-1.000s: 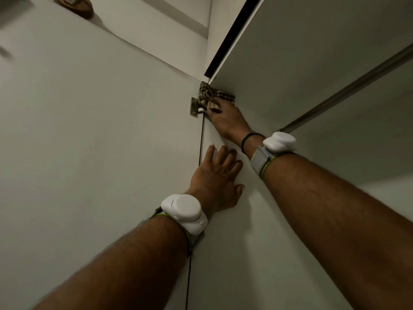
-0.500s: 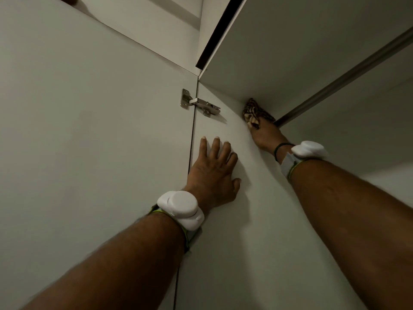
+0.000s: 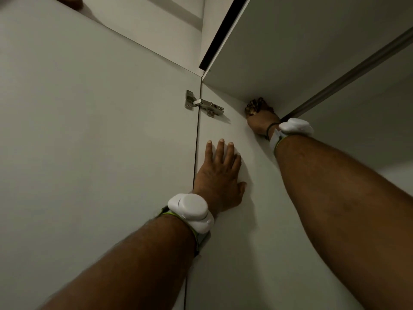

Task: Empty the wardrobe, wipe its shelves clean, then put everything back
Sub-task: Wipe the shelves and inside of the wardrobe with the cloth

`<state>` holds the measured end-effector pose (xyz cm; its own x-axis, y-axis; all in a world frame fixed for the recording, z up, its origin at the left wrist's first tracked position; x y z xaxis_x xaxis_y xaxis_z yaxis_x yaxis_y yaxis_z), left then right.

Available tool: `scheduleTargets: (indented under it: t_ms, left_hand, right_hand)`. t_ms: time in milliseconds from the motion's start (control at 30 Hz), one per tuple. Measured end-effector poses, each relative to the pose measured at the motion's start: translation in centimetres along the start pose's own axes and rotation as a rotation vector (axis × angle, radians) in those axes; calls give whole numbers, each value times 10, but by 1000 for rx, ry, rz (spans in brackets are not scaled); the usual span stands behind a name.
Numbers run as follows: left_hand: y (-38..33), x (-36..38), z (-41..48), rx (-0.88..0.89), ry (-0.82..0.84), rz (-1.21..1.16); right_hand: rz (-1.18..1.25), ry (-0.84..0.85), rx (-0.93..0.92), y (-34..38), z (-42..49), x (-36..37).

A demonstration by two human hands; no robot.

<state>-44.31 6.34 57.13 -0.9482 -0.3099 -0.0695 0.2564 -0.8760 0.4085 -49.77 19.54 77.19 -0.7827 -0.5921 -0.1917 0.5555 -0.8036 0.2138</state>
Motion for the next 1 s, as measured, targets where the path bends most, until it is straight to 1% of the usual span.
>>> scheduleTargets:
  t_ms: [100,200,233,300,433,467,500,600,633,767,800,900,933,1000]
  left_hand:
    - [1,0,-1,-3,-11,3]
    - [-2,-1,2,-3,-10,8]
    - [-2,-1,2,-7,-12,6]
    - [-2,-2,2,-16,-17,7]
    - [-8,-2,6,-56,-25,18]
    - [-10,-1,7,-75,-32,13]
    - [-12,-1,9,-95,-41,1]
    - [-20,-2,14,-138,-74,-29]
    - [-24,-1,17,-132,-80,-32]
    - [-38,9,40,-57,-68,1]
    - [-40,11,49,-44,-72,9]
    - [-56,18,76,-23,-67,23]
    - [-61,20,84,-27,-52,29]
    - [-72,26,99,-44,-22,40]
  right_hand:
    - [47,-66,-23,2,1,-3]
    - [176,-126,-26,13,-3,-4]
    - [205,-142,-61,22,-6,-3]
    - [267,-143,-182,46,-14,2]
    - [306,-61,-482,86,-42,6]
    - [313,-55,-510,86,-45,6]
    - [337,-60,-502,80,-47,5]
    - [367,-112,-410,31,-62,5]
    - [353,-110,-392,7,-71,8]
    - [234,-132,-415,-85,-116,15]
    - [247,-151,-364,-108,-120,14]
    - [249,-195,-93,-177,-92,9]
    - [240,-180,-95,-182,-77,7]
    - [208,-160,-175,-174,-47,4]
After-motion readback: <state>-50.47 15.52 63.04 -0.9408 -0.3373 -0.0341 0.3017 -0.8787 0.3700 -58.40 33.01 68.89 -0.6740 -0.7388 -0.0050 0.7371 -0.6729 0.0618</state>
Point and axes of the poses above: each hand's wrist, its own z-axis towards the middle knuckle, its own x-axis out of the palm, y = z × x, the point moved 9 cm from there along z, towards the middle knuckle, and after that the axes turned 3 degrees about -x, right-handed, at the moved point
